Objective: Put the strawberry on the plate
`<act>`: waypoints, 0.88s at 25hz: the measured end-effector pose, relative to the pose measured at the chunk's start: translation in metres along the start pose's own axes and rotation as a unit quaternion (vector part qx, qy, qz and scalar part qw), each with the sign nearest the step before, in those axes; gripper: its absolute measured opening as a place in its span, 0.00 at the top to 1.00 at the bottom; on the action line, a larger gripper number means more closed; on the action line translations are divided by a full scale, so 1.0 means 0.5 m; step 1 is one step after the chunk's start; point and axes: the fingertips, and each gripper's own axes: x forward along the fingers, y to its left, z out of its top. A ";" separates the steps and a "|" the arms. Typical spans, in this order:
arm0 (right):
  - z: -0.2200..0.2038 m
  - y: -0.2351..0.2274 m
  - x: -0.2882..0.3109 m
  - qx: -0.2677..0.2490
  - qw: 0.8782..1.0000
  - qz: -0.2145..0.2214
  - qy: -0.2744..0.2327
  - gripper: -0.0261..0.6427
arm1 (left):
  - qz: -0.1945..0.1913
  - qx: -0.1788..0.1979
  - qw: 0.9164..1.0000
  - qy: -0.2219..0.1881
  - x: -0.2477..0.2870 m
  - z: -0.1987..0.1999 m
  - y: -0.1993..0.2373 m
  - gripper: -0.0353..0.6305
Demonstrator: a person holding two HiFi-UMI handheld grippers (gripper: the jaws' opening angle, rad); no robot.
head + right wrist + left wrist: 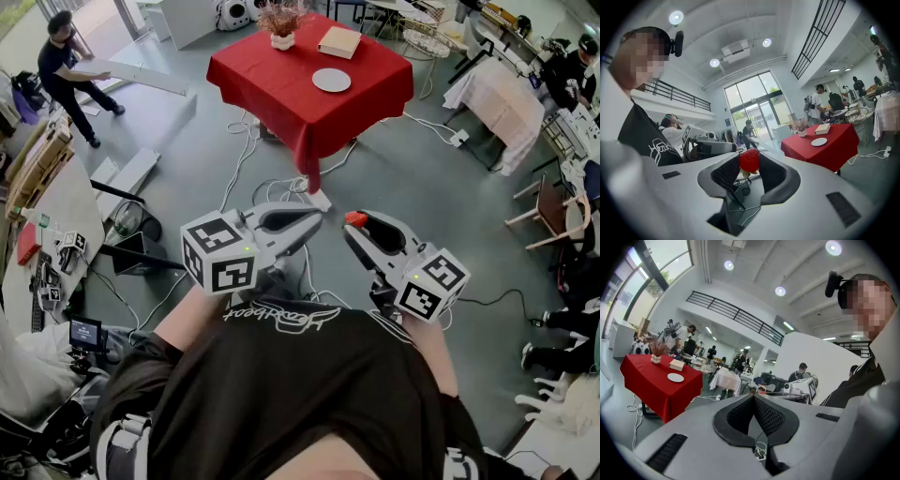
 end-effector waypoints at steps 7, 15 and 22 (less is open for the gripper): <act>0.001 0.004 -0.010 -0.005 1.000 0.004 0.000 0.78 | 0.005 0.003 1.000 0.003 0.003 -0.003 -0.010 0.94; 0.004 0.012 -0.016 -0.003 1.000 0.010 -0.005 0.78 | 0.017 0.005 1.000 0.004 -0.004 -0.006 -0.024 0.94; 0.014 0.009 -0.004 0.001 1.000 0.013 -0.012 0.78 | 0.021 0.004 1.000 -0.002 -0.014 -0.001 -0.016 0.94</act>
